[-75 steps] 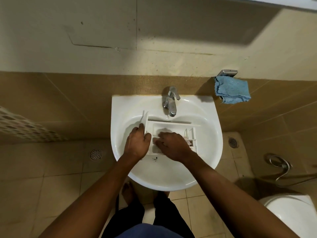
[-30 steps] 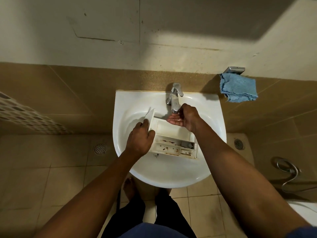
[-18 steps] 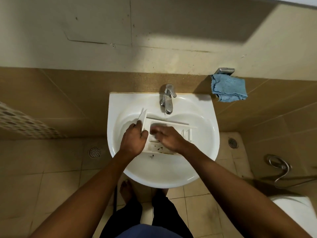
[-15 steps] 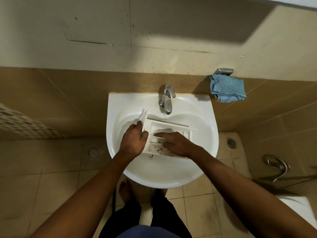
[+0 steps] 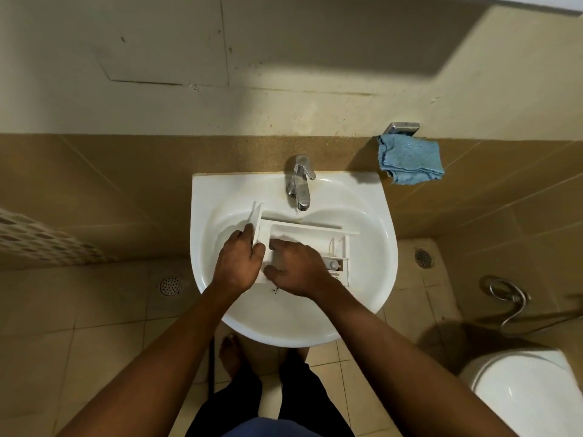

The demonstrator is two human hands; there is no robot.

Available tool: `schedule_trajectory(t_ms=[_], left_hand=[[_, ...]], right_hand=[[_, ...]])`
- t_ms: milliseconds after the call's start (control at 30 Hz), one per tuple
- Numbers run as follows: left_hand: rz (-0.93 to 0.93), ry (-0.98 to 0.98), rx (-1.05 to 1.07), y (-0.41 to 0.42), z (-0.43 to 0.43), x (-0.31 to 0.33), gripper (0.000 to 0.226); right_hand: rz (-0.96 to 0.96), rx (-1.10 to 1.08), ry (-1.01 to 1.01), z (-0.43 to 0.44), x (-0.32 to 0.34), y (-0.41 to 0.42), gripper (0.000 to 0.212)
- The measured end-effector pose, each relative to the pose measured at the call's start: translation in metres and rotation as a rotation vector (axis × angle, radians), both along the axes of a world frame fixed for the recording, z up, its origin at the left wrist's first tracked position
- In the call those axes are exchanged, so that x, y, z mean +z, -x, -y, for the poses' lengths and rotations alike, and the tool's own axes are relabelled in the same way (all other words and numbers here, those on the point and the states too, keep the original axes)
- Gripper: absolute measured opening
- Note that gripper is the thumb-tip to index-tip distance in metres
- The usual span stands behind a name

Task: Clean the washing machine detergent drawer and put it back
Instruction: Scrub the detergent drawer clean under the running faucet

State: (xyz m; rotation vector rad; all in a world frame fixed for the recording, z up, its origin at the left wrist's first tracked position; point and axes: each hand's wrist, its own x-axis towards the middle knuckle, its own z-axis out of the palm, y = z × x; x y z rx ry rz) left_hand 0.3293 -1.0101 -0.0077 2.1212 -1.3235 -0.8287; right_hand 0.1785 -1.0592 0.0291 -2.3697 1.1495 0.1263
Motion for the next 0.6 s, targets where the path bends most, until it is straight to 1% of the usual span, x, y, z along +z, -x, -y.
schedule_trajectory(t_ms=[67, 167, 267, 333, 400, 467, 533, 600], left_hand=[[-0.001, 0.014, -0.004, -0.001, 0.000, -0.001, 0.042], [0.003, 0.020, -0.006, 0.001, 0.000, -0.002, 0.035], [-0.006, 0.031, -0.022, 0.004, 0.000, -0.002, 0.040], [-0.013, 0.031, -0.033, 0.004, 0.000, -0.004, 0.045], [-0.017, 0.031, -0.023, 0.002, 0.002, -0.005, 0.046], [-0.026, 0.044, -0.018, -0.002, 0.002, -0.007, 0.043], [-0.037, 0.064, -0.015, -0.005, 0.002, -0.008, 0.039], [-0.041, 0.083, -0.022, -0.008, 0.001, -0.009, 0.037]], right_hand=[[-0.028, 0.007, 0.032, 0.005, -0.001, 0.020, 0.051], [-0.137, -0.020, 0.091, 0.022, -0.006, 0.055, 0.049], [-0.289, -0.016, 0.090, 0.035, -0.009, 0.074, 0.067], [-0.327, -0.011, 0.074, 0.036, -0.006, 0.070, 0.076], [-0.293, -0.010, 0.134, 0.034, -0.001, 0.054, 0.077], [-0.183, -0.005, 0.195, 0.027, -0.003, 0.034, 0.068], [-0.070, 0.005, 0.147, 0.018, -0.006, 0.020, 0.059], [-0.029, 0.014, 0.104, 0.015, -0.011, 0.024, 0.049]])
